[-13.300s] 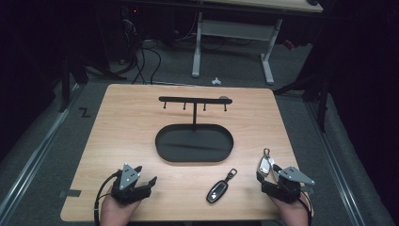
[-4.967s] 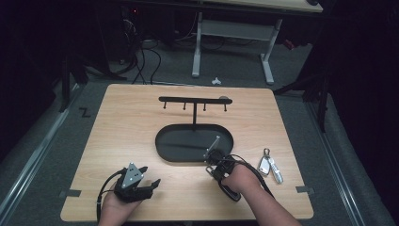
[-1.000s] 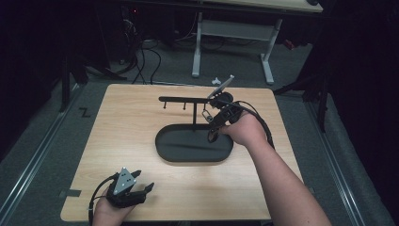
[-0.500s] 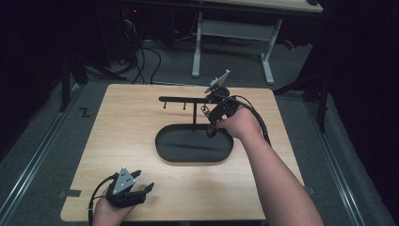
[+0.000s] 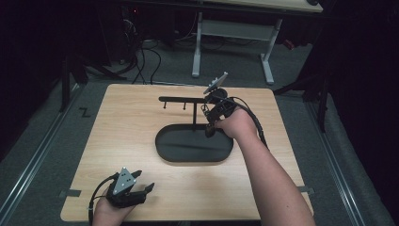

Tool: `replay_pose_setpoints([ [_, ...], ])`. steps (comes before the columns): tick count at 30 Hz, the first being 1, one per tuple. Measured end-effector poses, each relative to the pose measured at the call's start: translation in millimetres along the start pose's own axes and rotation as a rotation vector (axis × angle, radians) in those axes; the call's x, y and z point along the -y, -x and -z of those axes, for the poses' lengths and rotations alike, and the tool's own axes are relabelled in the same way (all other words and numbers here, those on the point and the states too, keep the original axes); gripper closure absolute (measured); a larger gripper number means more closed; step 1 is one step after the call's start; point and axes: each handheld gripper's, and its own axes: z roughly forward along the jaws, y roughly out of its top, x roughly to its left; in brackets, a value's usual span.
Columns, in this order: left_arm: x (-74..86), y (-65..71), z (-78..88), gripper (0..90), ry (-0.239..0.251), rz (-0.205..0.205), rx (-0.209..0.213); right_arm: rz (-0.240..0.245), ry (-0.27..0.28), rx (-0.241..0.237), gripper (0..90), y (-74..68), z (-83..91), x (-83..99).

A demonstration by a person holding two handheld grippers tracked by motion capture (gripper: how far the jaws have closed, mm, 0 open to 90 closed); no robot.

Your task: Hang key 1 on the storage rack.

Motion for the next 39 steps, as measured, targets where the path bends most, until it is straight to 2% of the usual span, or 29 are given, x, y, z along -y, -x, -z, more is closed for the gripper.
replay_pose_setpoints([
  [15,-0.6,1.3,-0.6,33.2,-0.006,-0.007,0.011,-0.032,0.005,0.023,80.7,1.3,-12.6,-7.5],
  [17,-0.6,1.8,-0.9,33.2,-0.002,-0.008,0.009,-0.022,0.013,0.029,80.7,1.5,-14.3,-8.5],
  [18,-0.7,1.9,-0.9,33.2,-0.007,-0.009,0.014,-0.036,0.016,0.036,80.6,1.0,-15.2,-9.4],
  [22,-0.6,1.9,-1.0,33.2,-0.008,-0.007,0.016,-0.035,0.020,0.049,80.6,0.6,-17.4,-10.4],
  [30,-0.5,2.3,-2.3,33.2,-0.010,-0.010,0.018,-0.050,0.010,0.048,79.7,-0.8,-21.4,-10.9],
  [33,-0.8,2.2,-2.3,33.2,-0.014,-0.011,0.022,-0.034,0.013,0.049,78.2,-1.0,-22.3,-10.6],
  [34,-0.9,2.1,-2.4,33.3,-0.015,-0.011,0.025,-0.048,0.015,0.038,76.3,-1.3,-21.7,-10.3],
  [39,-0.9,2.2,-2.8,33.2,-0.015,-0.013,0.026,-0.044,0.010,0.036,74.1,-2.5,-20.7,-8.1],
])
